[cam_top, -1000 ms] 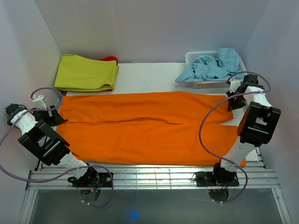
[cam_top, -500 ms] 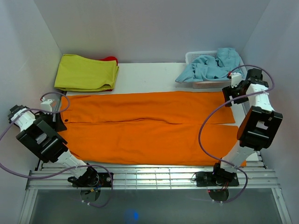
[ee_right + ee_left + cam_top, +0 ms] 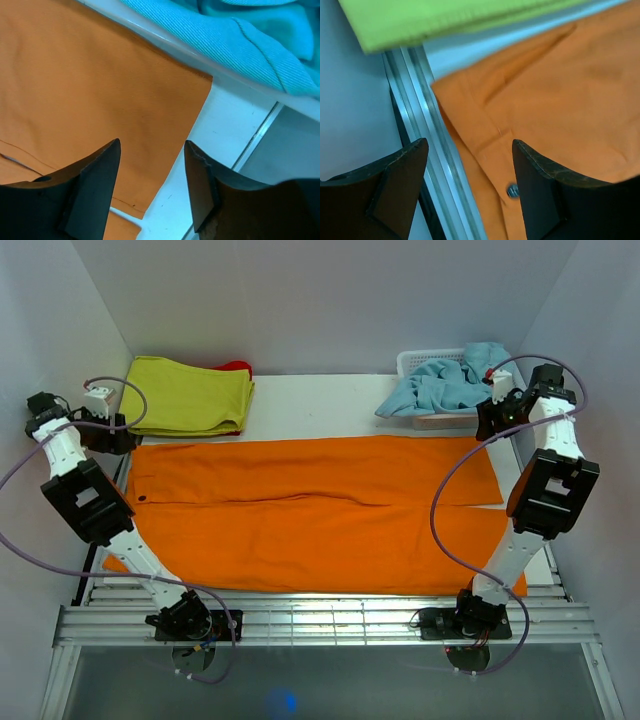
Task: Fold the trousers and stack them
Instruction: Flatten the trousers out
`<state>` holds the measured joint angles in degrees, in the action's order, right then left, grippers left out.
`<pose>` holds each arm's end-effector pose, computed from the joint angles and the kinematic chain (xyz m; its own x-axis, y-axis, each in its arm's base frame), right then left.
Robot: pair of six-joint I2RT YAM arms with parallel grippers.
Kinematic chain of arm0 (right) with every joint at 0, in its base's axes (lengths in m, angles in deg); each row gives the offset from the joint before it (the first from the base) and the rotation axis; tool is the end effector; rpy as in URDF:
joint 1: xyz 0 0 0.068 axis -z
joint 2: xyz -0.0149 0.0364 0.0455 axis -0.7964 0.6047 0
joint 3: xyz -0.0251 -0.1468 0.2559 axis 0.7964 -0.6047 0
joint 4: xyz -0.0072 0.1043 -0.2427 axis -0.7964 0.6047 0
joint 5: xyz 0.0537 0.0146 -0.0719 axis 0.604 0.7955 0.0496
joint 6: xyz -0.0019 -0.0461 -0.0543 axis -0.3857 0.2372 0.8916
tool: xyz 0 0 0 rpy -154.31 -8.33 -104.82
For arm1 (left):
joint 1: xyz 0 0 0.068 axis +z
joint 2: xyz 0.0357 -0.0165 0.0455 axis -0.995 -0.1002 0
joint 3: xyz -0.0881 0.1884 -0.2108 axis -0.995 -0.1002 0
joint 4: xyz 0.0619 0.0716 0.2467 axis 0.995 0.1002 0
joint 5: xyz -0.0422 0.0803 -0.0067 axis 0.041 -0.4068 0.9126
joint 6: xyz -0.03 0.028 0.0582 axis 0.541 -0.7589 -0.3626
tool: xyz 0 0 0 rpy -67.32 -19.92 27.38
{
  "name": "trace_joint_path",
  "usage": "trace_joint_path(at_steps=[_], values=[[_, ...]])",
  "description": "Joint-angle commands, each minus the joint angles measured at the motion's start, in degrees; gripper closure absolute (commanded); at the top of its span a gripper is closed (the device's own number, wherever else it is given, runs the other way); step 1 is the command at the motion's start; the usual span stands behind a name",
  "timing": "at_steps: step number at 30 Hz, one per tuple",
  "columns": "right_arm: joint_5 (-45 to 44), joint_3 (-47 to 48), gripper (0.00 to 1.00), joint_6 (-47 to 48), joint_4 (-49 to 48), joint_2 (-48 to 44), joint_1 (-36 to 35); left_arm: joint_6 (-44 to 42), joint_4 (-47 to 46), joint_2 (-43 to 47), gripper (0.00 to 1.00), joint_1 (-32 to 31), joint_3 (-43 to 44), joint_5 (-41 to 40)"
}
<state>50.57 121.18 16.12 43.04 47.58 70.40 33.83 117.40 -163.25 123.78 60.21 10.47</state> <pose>0.4314 -0.1121 0.2841 -0.6425 -0.4270 -0.6363 -0.4738 0.8740 -0.1080 0.3730 0.2610 0.2711 -0.6958 0.1660 -0.6988 0.2994 0.9514 -0.0722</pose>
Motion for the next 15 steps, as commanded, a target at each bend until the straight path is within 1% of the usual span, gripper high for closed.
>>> trace_joint_path(at_steps=[1, 3, 4, 5, 7, 8, 11, 14, 15], values=[[3.89, 4.15, 0.39, 7.48, 2.29, 2.04, -0.38, 0.04, 0.63, -6.39, 0.22, -0.77, 10.78, 4.97], [3.9, 3.9, 0.38, 11.63, 2.2, 2.75, -0.2, -4.87, 4.15, -10.44, 0.22, -0.77, 15.7, 8.82], [3.63, 3.81, 0.36, 14.61, 2.03, 3.01, -0.2, -7.42, 5.38, -11.32, 0.23, -0.77, 16.59, 10.15], [3.54, 3.81, 0.35, 15.6, 1.94, 3.79, -0.12, -11.36, 6.43, -12.63, 0.23, -0.77, 17.04, 11.3], [3.54, 3.98, 0.33, 16.92, 2.03, 4.68, -0.03, -12.19, 5.66, -14.13, 0.22, -0.86, 18.35, 12.1], [3.54, 4.07, 0.33, 17.71, 1.85, 4.94, 0.06, -13.06, 5.91, -16.23, 0.22, -0.86, 19.49, 12.45], [5.47, 4.07, 0.31, 20.51, 1.85, 5.21, 0.5, -15.43, 6.09, -18.79, 0.23, -0.86, 22.31, 12.89], [6.35, 4.33, 0.28, 23.25, 2.03, 5.47, 0.59, -20.52, 8.27, -20.9, 0.23, -0.94, 22.67, 13.42], [6.88, 4.59, 0.28, 25.0, 2.29, 5.73, 0.5, -23.58, 9.25, -21.86, 0.23, -1.03, 22.67, 13.16]])
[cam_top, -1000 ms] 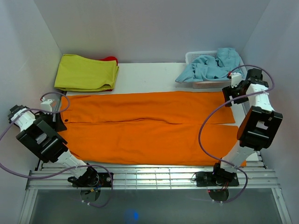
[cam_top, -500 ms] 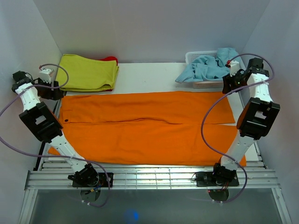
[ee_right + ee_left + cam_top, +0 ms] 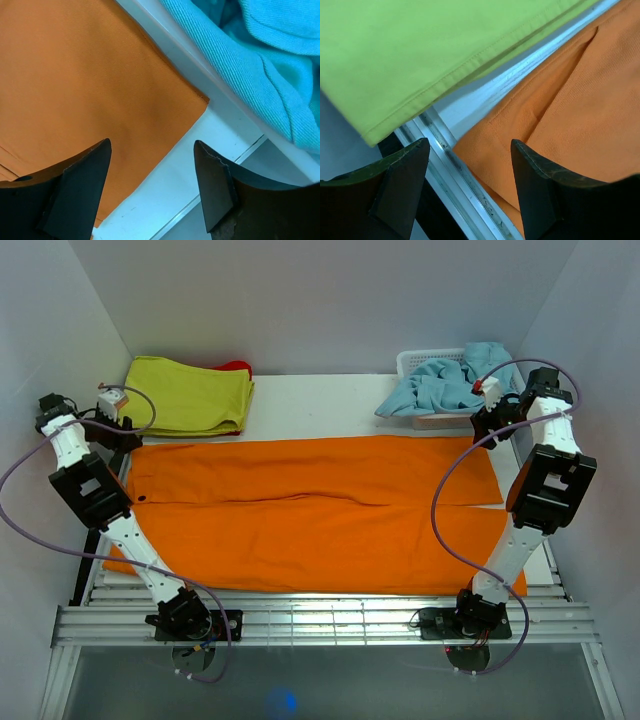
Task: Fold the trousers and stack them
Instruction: Flatten the trousers out, then fold the trousers
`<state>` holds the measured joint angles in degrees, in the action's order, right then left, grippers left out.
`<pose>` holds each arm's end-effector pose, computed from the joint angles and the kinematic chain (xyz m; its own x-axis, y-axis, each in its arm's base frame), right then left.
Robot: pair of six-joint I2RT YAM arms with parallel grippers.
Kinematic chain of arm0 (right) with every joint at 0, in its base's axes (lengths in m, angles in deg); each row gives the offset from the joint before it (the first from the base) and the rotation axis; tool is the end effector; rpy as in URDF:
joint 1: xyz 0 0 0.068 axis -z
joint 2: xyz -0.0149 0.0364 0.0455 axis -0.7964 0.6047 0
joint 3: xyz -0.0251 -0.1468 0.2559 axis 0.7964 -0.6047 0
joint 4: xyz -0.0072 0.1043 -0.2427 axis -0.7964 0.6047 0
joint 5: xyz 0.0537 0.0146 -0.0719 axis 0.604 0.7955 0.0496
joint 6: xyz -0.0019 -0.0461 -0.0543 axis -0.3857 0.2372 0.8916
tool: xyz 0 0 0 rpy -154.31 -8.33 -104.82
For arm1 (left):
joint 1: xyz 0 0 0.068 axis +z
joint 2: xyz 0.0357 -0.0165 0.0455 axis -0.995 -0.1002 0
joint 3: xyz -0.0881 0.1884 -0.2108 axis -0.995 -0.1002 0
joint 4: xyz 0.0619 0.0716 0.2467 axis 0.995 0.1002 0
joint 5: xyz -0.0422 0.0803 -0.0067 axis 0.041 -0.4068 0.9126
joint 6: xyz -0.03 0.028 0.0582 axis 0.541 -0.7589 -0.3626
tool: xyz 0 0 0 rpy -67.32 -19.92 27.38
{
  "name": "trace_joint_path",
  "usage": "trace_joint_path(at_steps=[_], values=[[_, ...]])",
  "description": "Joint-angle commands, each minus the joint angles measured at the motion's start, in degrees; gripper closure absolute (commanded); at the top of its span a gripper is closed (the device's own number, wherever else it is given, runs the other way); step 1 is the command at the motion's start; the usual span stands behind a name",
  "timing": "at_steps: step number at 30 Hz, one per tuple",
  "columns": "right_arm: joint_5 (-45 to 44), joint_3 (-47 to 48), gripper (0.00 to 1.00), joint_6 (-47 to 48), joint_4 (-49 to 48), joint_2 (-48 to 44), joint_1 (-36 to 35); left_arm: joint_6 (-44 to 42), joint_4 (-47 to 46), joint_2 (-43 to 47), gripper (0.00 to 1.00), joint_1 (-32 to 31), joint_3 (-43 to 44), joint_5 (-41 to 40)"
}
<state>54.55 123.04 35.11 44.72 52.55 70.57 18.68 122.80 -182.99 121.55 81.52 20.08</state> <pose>0.4446 -0.1139 0.2566 -0.4670 -0.6556 -0.5934 -0.6957 0.6866 -0.2110 0.4427 0.2828 0.2229 -0.5212 0.3483 -0.7791 0.5589 0.8292 -0.0031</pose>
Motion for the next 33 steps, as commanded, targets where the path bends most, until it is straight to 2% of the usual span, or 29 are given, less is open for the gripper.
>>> trace_joint_path(at_steps=[1, 5, 8, 9, 11, 13, 20, 24, 29, 33], values=[[3.08, 3.26, 0.26, 7.06, 0.78, 1.3, 0.32, -9.68, 4.81, -2.48, 0.24, 1.02, 1.18, 3.28], [4.4, 5.01, 0.23, 10.15, 0.26, 2.88, 0.41, -11.98, 5.79, -3.98, 0.27, 1.02, -1.53, 1.26], [5.45, 7.65, 0.25, 11.12, 2.27, 5.25, 0.32, -12.94, 5.79, -4.16, 0.4, 0.32, -3.91, -0.41], [5.63, 8.01, 0.27, 11.12, 2.8, 5.95, 0.15, -13.3, 5.44, -3.9, 0.52, 0.14, -6.09, -1.2], [5.72, 7.84, 0.33, 10.33, 4.03, 7.28, -0.29, -13.74, 4.83, -2.85, 0.61, 0.06, -8.13, -1.3], [4.49, 5.12, 0.37, 9.8, 4.39, 7.8, -1.43, -14.27, 4.74, -2.23, 0.72, -0.03, -10.41, -1.47], [-2.1, -8.94, 0.47, 9.27, -3.43, 7.36, -3.45, -16.64, 4.82, 0.15, 0.92, -0.12, -15.34, -2.7], [-7.8, -14.56, 0.53, 13.38, -2.56, 5.88, -3.28, -17.43, 4.74, 1.03, 1.0, -0.12, -16.13, -2.09], [-8.52, -24.22, 0.57, 19.55, 1.48, -1.06, -3.1, -19.1, 4.91, 1.38, 1.0, -0.38, -16.83, -2.17], [-6.34, -26.8, 0.58, 22.63, 5.69, -6.69, -2.58, -21.56, 4.74, 2.52, 1.0, -0.82, -18.06, -1.65]])
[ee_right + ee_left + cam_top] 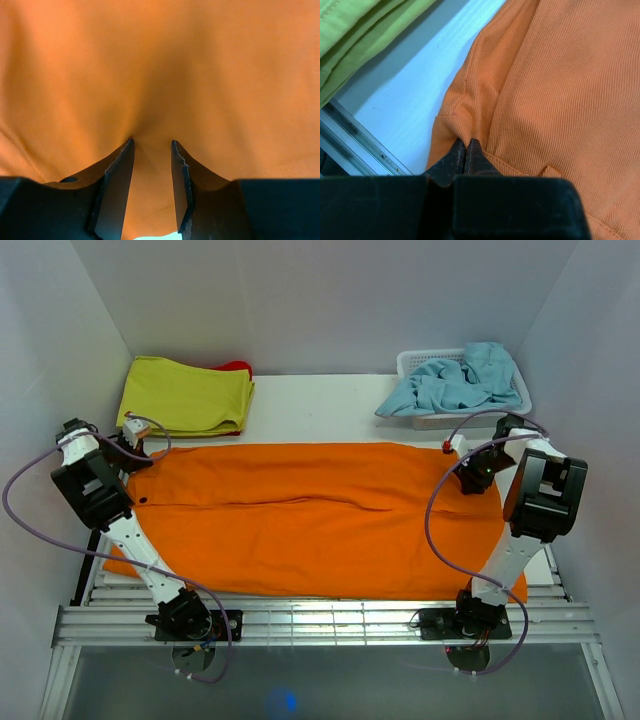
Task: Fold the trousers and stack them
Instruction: Fold the trousers
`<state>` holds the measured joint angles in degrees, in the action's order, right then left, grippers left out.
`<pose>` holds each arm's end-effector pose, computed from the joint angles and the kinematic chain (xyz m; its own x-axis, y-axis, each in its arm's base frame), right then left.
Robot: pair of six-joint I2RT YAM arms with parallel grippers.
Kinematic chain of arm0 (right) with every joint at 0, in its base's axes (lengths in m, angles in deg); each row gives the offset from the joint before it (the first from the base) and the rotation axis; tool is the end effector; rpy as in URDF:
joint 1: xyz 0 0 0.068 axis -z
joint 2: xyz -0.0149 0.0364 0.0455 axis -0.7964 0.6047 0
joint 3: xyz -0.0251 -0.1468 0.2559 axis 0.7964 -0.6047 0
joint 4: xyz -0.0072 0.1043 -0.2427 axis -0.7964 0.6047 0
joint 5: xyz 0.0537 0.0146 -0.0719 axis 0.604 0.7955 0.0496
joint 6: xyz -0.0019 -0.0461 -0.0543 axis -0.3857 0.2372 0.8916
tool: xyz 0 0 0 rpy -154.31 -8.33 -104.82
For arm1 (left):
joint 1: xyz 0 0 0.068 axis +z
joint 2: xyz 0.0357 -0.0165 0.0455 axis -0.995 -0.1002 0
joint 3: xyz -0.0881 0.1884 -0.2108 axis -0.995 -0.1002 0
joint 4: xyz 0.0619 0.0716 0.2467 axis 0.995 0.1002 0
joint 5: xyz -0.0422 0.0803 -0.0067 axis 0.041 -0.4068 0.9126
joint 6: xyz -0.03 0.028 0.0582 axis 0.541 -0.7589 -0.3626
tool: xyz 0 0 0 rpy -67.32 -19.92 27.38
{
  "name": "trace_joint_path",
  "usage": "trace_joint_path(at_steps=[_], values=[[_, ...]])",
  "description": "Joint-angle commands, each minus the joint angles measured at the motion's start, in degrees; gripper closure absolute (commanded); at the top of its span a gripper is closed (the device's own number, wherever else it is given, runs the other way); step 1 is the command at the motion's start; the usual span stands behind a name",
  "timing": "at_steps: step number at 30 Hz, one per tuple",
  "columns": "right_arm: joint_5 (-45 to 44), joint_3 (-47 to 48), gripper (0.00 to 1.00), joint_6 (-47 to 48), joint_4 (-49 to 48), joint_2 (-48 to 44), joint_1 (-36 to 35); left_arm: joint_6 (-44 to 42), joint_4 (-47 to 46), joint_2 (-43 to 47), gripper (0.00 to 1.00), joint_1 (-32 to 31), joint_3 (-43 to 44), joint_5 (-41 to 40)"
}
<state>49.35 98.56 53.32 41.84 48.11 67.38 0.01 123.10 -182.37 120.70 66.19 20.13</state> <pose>0.3782 -0.0752 0.1633 -0.3481 -0.8437 -0.4087 -0.8965 0.4270 -0.1181 0.4183 0.2550 0.1528 -0.4625 0.4836 -0.7431 0.7312 0.6820 -0.0113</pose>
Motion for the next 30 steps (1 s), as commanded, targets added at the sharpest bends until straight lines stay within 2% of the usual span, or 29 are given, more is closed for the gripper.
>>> trace_joint_path(at_steps=[1, 2, 3, 4, 7, 9, 13, 19, 21, 22, 24, 27, 30], values=[[-0.16, -1.7, 0.57, 4.6, 10.42, -3.56, 0.7, -3.16, 4.08, 2.08, 1.0, -0.06, -2.83, -1.52], [0.71, -0.74, 0.55, 3.82, 10.61, -4.1, 0.96, -3.42, 3.99, 2.43, 1.0, -0.32, -2.92, -1.43], [2.38, 2.14, 0.5, 2.85, 10.52, -4.37, 1.32, -3.69, 3.99, 2.61, 1.0, -0.41, -3.01, -1.43], [3.52, 4.0, 0.41, 2.15, 10.52, -4.46, 1.58, -4.04, 3.9, 2.87, 1.0, -0.85, -3.18, -1.43], [6.35, 11.91, 0.29, -0.66, 8.42, -2.36, 2.72, -5.62, 3.64, 3.93, 1.0, -1.81, -4.5, -2.13], [6.87, 17.77, 0.26, -2.34, 6.92, 1.23, 2.99, -6.41, 2.94, 4.72, 1.0, -2.34, -5.38, -2.57], [7.67, 25.09, 0.27, -4.36, 3.77, 7.49, 3.08, -6.68, 1.8, 5.34, 1.0, -3.13, -6.7, -3.53], [8.2, 29.06, 0.33, -1.91, 0.68, 13.73, 2.81, -7.11, 1.53, 5.78, 1.0, -3.31, -7.05, -4.24], [8.28, 31.17, 0.32, -1.73, 0.68, 15.41, 2.73, -7.64, 1.53, 6.04, 1.0, -3.31, -7.84, -4.85], [8.11, 31.61, 0.27, -1.99, -1.06, 16.71, 2.81, -7.56, 1.01, 6.21, 1.0, -3.31, -8.28, -4.86], [7.93, 29.52, 0.2, -2.78, -4.75, 17.08, 2.81, -7.38, 0.22, 7.09, 1.0, -3.31, -10.03, -4.68], [6.97, 20.76, 0.13, -2.69, -16.95, 15.68, 2.73, -7.47, -1.72, 8.76, 1.0, -3.31, -12.93, -4.86], [6.09, 20.61, 0.13, 0.03, -18.84, 18.03, 2.64, -7.55, -2.16, 9.03, 1.0, -3.31, -13.47, -5.03]])
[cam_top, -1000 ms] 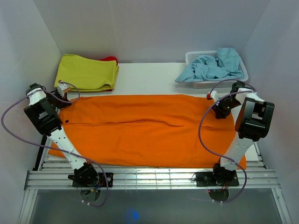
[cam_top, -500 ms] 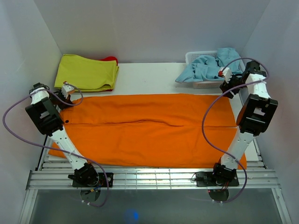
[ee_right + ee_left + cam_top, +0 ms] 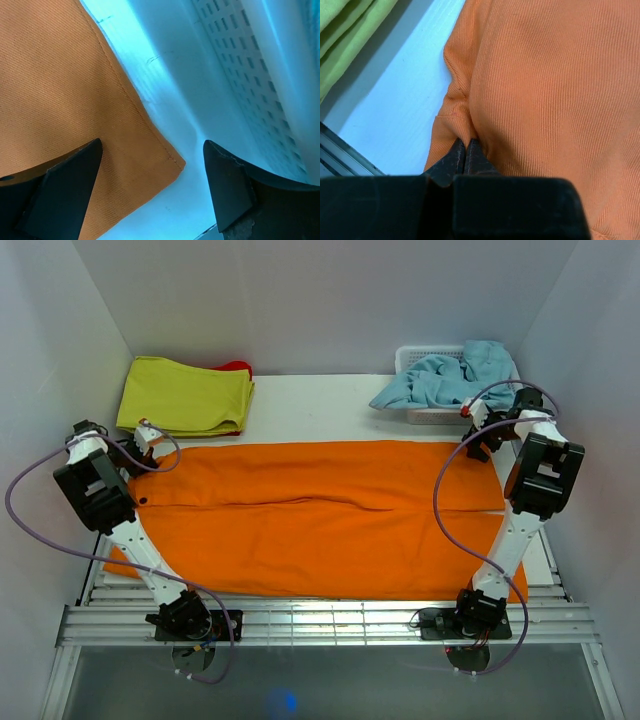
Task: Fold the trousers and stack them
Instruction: Fold the trousers
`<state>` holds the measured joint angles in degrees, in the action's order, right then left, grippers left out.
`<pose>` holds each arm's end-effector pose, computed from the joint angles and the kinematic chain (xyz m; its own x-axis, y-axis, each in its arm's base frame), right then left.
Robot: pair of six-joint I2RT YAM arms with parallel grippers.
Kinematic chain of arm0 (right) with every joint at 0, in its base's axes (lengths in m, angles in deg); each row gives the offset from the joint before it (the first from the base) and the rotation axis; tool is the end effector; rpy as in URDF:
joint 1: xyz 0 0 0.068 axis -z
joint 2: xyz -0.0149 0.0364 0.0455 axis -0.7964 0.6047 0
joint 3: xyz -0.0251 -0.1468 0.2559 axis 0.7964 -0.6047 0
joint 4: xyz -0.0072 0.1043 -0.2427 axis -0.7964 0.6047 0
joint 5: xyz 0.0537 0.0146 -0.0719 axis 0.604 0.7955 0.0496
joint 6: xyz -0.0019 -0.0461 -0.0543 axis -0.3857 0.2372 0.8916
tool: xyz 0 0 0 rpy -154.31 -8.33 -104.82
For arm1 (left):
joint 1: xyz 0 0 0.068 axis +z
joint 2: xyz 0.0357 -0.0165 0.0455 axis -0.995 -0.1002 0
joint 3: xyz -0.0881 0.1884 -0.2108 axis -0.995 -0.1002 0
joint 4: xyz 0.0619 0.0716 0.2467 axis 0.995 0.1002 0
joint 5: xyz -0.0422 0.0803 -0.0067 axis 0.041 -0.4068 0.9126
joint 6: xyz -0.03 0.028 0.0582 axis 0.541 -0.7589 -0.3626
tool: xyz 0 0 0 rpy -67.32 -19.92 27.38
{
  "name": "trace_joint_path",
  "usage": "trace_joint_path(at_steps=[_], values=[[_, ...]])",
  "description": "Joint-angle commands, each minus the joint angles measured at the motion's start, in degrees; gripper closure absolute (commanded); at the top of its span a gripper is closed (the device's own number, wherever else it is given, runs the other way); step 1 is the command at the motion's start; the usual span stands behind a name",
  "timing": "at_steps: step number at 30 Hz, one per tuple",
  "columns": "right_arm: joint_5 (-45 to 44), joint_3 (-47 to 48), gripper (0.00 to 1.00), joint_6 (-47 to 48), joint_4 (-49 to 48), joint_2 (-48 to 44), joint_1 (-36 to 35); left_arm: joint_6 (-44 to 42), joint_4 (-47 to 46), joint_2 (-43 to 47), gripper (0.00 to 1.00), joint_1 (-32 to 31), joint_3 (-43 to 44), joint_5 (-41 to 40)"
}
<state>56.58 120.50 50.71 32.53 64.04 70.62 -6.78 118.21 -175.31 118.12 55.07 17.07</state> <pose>0.4794 -0.1236 0.1643 -0.2612 -0.7992 -0.5414 -0.8105 0.4862 -0.3267 0.4043 0.2217 0.1568 -0.3637 0.6123 -0.7020 0.8056 0.5851 0.0929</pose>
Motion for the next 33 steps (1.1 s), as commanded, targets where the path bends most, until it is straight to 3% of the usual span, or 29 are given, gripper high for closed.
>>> trace_joint_path(at_steps=[1, 3, 7, 12, 20, 27, 33], values=[[-1.24, -0.1, 0.13, 3.24, -8.22, 3.24, -0.68, -0.84, 2.82, 1.97, 1.0, -0.73, -2.43, -2.49], [-1.24, 2.54, 0.16, 5.79, -2.88, 5.96, -0.69, -1.37, 2.73, 1.79, 1.0, -0.73, -2.52, -2.85], [-2.64, 8.51, 0.51, 11.14, 8.12, 9.14, -0.86, -0.49, 3.61, 1.18, 1.0, -0.82, -0.33, -2.68], [-4.05, 4.14, 0.92, 13.88, 11.84, 4.15, -0.6, 0.99, 4.32, 0.74, 1.0, -0.73, 1.96, -1.62], [2.0, 3.87, 0.92, 6.07, 11.31, -6.93, 1.95, 16.35, -8.32, 5.56, 1.0, 0.5, 2.5, 4.61], [3.94, 1.24, 0.92, 5.0, 11.39, -15.63, 4.41, 18.66, -16.86, 15.14, 1.0, 2.08, -5.94, 10.15], [5.26, -7.37, 0.92, 7.99, 11.57, -24.41, 6.43, 21.65, -25.47, 25.51, 1.0, 5.68, -16.04, 15.33]])
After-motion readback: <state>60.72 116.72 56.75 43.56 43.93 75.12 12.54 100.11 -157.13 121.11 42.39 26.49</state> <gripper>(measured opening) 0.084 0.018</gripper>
